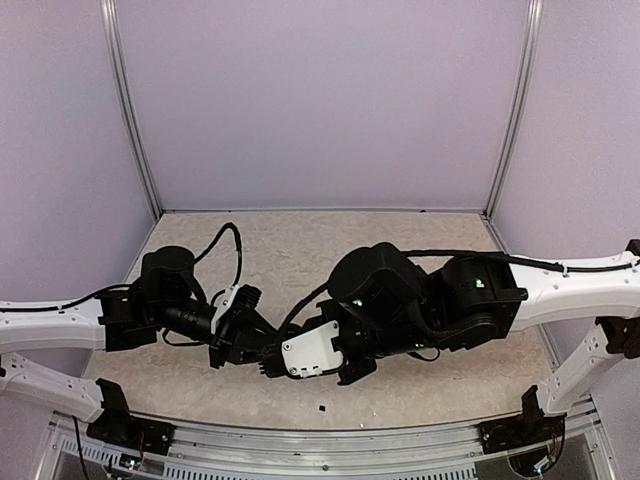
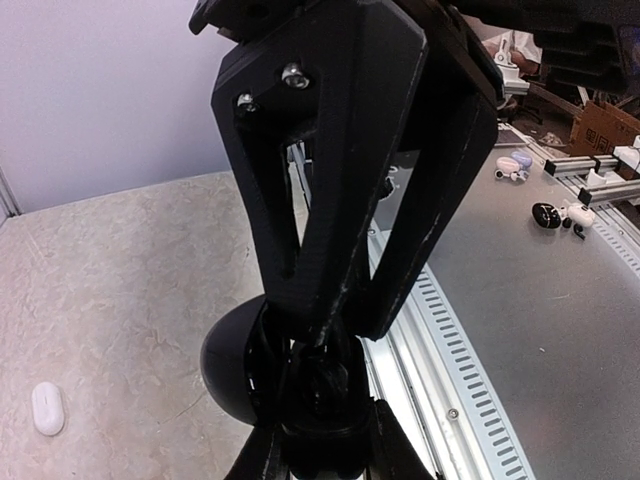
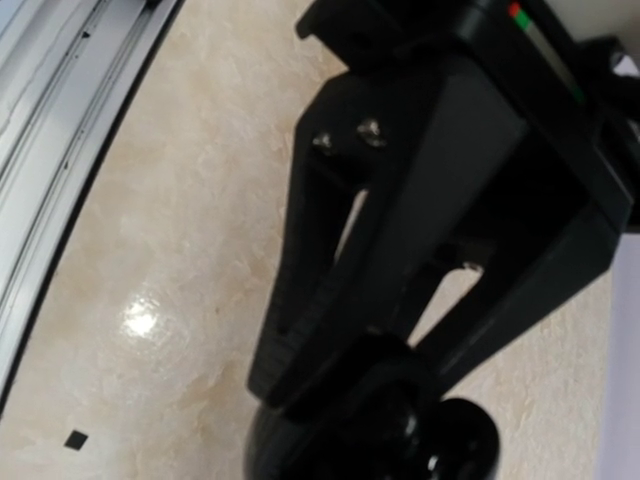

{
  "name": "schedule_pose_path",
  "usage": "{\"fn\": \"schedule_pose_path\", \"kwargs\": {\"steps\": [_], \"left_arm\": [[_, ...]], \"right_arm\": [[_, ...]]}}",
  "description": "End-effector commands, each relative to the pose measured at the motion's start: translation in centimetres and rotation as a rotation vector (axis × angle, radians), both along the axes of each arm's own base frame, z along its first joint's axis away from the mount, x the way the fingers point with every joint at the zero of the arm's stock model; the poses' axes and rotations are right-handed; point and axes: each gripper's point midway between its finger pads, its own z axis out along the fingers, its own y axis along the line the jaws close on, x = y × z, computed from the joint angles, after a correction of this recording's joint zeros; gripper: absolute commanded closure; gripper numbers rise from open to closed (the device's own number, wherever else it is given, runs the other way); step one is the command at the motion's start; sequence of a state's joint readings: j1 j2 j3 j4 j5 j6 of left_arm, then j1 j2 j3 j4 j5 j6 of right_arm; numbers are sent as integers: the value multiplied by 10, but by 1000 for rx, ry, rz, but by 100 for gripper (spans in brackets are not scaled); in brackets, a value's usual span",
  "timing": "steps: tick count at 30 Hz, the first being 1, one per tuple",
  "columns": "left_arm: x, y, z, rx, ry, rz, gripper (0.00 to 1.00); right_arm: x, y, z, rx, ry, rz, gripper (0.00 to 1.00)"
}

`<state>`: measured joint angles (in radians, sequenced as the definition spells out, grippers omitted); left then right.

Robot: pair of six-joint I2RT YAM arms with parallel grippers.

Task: Insert the wireless bluetooth earbuds into the charging case
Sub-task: Insert the left earbud into the left side groove of the charging case.

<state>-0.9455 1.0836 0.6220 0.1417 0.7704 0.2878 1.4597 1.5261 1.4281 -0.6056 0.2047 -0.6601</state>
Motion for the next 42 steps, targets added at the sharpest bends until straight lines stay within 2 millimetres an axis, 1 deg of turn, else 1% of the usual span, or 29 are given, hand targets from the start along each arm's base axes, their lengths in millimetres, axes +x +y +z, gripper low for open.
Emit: {"fn": "schedule_pose_path", "kwargs": {"steps": [1,8,15,18,23,25,29,33,36,39,42], "left_arm": [[-9,-1,23,-88,-41,-52,100],[-7,1,25,-94,-44,-45,100],[-4,4,32,-115,-44,-35,100],[-3,5,34,-126,-47,-35,100],[-2,5,34,-130,-45,-29,100],[0,6,36,-138,-45,-20,100],[7,7,42,-156,-47,12,100],[15,8,48,-169,-33,58,100],[18,9,53,-179,-28,72,100],[24,10,59,-207,-36,114,100],[30,15,67,-252,-57,162,100]], "right_arm": [[7,8,8,38,-30,-37,74],[8,8,10,48,-36,-39,69],[6,7,10,51,-29,-35,50],[6,6,11,55,-31,-38,44],[11,5,17,79,-54,-61,39],[15,4,23,108,-74,-81,37],[23,3,42,204,-107,-125,34],[33,1,52,255,-136,-176,32],[36,-3,61,303,-136,-198,31],[38,-8,78,385,-116,-215,30],[39,-14,103,504,-59,-224,31]]}}
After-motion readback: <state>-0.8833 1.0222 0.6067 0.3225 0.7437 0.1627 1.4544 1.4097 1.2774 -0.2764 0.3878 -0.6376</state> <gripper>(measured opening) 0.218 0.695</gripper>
